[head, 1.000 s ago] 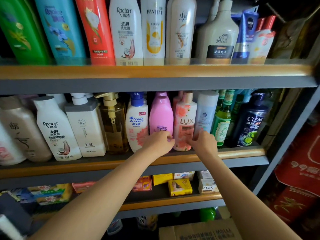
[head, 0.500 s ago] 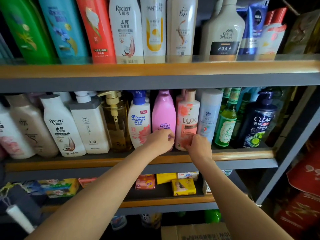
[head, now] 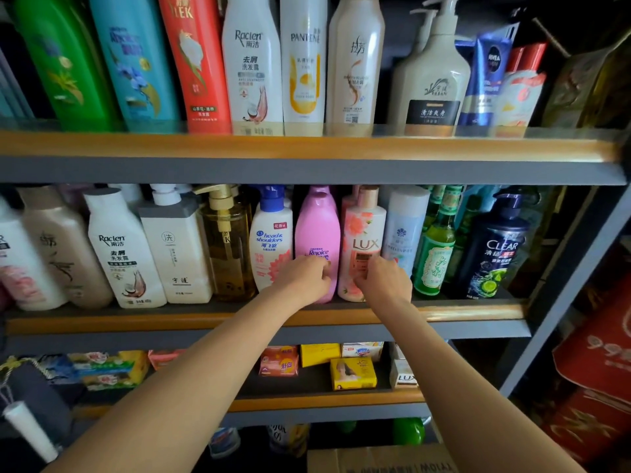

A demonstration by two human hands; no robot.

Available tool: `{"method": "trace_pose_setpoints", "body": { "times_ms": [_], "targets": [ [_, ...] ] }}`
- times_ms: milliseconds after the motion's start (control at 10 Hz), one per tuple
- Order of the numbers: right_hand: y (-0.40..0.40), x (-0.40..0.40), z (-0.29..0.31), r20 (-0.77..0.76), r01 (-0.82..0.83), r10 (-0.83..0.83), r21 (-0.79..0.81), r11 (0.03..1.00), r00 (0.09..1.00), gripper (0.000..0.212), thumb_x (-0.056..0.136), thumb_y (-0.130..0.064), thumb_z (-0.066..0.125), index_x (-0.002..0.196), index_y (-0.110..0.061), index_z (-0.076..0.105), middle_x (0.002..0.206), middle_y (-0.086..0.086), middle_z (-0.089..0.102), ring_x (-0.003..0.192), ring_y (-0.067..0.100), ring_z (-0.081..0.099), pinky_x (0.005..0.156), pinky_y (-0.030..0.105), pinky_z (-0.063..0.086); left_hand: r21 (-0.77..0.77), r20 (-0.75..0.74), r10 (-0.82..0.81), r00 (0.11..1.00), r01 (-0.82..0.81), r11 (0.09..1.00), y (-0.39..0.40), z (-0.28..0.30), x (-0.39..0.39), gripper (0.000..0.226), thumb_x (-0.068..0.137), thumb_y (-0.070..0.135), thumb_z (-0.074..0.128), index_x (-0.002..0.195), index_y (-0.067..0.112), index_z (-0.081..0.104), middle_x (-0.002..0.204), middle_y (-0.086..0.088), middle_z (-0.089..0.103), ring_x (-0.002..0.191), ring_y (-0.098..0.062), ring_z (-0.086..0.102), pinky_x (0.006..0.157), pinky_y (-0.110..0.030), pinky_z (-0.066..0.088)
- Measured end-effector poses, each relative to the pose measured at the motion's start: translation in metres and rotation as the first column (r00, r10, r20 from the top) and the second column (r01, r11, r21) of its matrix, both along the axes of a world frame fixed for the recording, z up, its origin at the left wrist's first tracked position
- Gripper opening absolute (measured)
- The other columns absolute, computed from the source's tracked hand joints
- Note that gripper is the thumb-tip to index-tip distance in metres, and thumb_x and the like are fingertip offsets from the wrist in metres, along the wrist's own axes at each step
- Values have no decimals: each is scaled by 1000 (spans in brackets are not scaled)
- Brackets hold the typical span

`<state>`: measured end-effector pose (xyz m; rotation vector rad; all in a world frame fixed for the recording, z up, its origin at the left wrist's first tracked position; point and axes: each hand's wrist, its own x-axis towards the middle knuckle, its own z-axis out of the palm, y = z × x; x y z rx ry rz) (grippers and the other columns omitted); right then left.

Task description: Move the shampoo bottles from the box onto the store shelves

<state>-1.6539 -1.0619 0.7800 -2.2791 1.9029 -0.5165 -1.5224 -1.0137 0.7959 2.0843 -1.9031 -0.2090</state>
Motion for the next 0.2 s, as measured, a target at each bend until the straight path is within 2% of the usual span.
{"method": "trace_pose_setpoints", "body": {
  "times_ms": [100,200],
  "targets": [
    [3,1,9,29,-29,30,-25,999,999,28,94,-23,50,113,-3,57,113,17,61,102,34,59,70,33,43,-45,7,7,1000,-7,999,1,7,6,28,91,16,48,113,17,64,114,-6,66,102,-25,61,89,-38,50],
    [10,4,22,68,-135,135,-15,991,988,22,90,-19,52,103,-4,62,103,15,64,96,32,61,68,31,44,-72,11,-16,1000,17,997,8,22,8,27,93,15,48,117,14,61,117,-6,64,104,-24,60,90,-39,49]
  ]
}}
